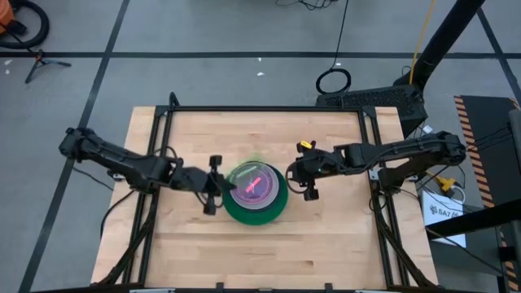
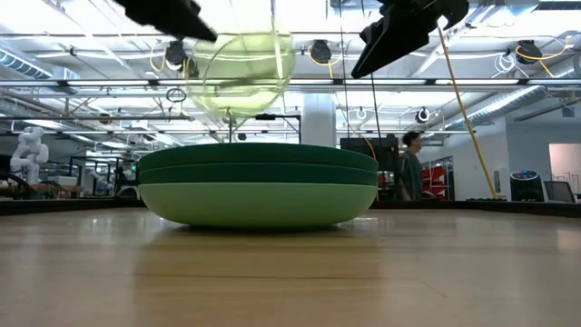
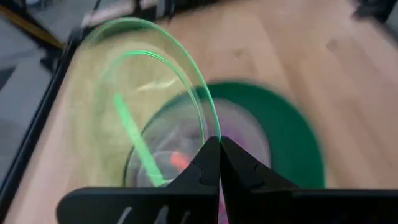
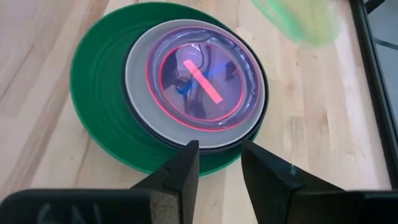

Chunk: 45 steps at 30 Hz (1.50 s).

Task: Stack plastic plates
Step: Stack the light green plate on top of the pink plate

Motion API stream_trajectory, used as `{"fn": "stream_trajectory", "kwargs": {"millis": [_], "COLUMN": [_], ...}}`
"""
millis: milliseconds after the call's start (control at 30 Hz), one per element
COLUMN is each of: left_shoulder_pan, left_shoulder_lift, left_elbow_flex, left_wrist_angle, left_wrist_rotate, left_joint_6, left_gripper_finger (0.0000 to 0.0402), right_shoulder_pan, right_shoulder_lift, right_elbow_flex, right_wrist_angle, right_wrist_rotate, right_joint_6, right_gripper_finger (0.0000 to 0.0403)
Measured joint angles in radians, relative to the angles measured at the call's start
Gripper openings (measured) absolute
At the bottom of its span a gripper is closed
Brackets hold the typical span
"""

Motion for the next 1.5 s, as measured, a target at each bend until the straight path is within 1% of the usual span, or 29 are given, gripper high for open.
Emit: {"fn": "stream_trajectory", "kwargs": {"millis": [167,333,500,700,833,1133,1400,1500], "left_shoulder_pan": [-0.044,-0.039,-0.040,-0.039,-0.039,-0.029,-0.029,-0.029], "left_shoulder_lift": [0.065,0.131,0.166,0.168,0.168,0.168,0.168,0.168], "left_elbow_flex": [0.000,0.000,0.000,0.000,0.000,0.000,0.000,0.000], "left_wrist_angle": [0.118,0.096,0.109,0.089,0.058,0.064,0.062,0.062], "left_wrist_rotate": [0.000,0.000,-0.001,0.000,0.041,0.043,0.042,0.042], "left_joint_6": [-0.004,-0.077,-0.118,-0.167,-0.187,-0.236,-0.229,-0.231], "left_gripper_finger": [0.0001,0.0003,0.0019,0.0025,0.0027,0.0028,0.0029,0.0036], "right_shoulder_pan": [0.015,0.032,0.048,0.049,0.049,0.049,0.049,0.049], "right_shoulder_lift": [0.000,0.000,0.000,0.000,0.000,0.000,0.000,0.000], "right_elbow_flex": [0.000,0.000,0.000,0.000,0.000,0.000,0.000,0.000], "right_wrist_angle": [-0.007,-0.007,-0.010,-0.016,-0.027,-0.029,-0.029,-0.028], "right_wrist_rotate": [0.000,0.000,0.000,0.000,0.000,0.000,0.000,0.000], "right_joint_6": [0.011,0.025,0.029,0.040,0.046,0.051,0.052,0.052], "right_gripper_finger": [0.0116,0.0116,0.0116,0.0116,0.0116,0.0116,0.0116,0.0116]}}
